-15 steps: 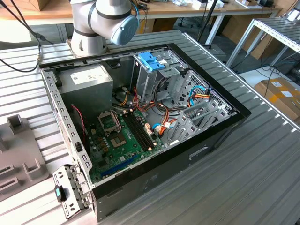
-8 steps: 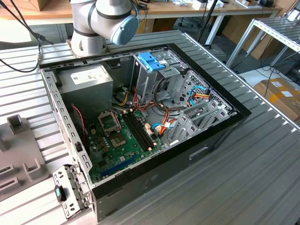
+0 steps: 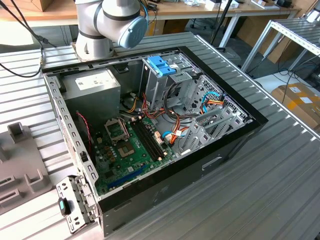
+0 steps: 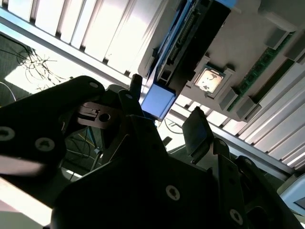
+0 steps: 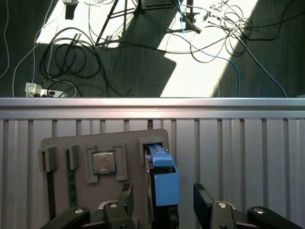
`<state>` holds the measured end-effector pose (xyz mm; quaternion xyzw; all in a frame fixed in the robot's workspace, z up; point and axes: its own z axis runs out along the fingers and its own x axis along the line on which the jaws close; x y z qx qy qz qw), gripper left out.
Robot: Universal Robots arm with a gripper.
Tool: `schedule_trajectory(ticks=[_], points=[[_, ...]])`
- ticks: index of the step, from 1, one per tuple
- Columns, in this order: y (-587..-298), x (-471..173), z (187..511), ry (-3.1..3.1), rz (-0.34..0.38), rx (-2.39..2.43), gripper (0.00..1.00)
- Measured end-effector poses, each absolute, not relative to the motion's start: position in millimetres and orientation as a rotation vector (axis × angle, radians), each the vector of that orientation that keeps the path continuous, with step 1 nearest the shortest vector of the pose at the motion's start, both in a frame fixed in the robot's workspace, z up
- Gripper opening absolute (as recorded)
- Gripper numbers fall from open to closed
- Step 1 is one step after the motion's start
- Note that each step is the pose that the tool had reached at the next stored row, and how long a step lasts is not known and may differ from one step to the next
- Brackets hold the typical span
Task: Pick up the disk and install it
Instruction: 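Pick up the disk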
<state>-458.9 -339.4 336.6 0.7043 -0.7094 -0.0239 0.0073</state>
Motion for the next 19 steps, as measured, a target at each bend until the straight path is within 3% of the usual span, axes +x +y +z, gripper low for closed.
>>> schedule_trajectory(ticks=[19], points=[[-339.4, -458.9, 328.2, -2.218, -0.075, 2.203, 0.62]])
